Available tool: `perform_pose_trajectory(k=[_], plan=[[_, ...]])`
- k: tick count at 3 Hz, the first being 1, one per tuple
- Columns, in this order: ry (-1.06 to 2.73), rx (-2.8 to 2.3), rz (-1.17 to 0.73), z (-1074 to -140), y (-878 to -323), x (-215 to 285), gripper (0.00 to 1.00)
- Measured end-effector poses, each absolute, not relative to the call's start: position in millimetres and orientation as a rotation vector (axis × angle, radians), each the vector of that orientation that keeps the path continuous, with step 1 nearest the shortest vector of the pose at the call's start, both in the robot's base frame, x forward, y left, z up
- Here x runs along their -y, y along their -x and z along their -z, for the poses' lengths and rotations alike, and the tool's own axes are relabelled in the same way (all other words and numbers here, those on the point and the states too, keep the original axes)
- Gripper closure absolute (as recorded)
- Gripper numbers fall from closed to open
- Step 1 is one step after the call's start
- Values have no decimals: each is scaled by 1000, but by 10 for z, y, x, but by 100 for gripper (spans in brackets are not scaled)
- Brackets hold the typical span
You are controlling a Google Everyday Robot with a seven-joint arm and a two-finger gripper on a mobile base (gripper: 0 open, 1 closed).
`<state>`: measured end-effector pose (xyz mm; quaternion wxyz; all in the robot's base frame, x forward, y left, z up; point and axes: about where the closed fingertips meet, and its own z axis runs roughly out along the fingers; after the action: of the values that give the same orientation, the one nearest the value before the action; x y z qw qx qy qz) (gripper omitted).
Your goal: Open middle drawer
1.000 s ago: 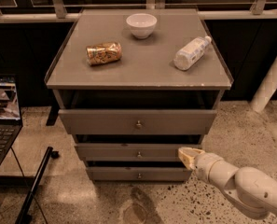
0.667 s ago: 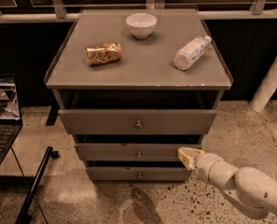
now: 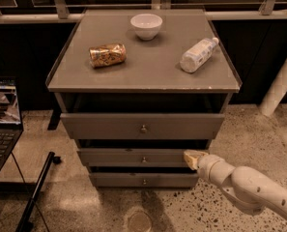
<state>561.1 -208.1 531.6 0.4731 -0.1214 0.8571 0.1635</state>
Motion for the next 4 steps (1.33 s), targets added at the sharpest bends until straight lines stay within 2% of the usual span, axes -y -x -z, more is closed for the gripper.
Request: perform_pose_trajectory(k=[1, 4], plan=[[264, -2115, -365, -5017, -6019, 2124, 100], [267, -2143, -313, -4680, -6351, 2201, 100]])
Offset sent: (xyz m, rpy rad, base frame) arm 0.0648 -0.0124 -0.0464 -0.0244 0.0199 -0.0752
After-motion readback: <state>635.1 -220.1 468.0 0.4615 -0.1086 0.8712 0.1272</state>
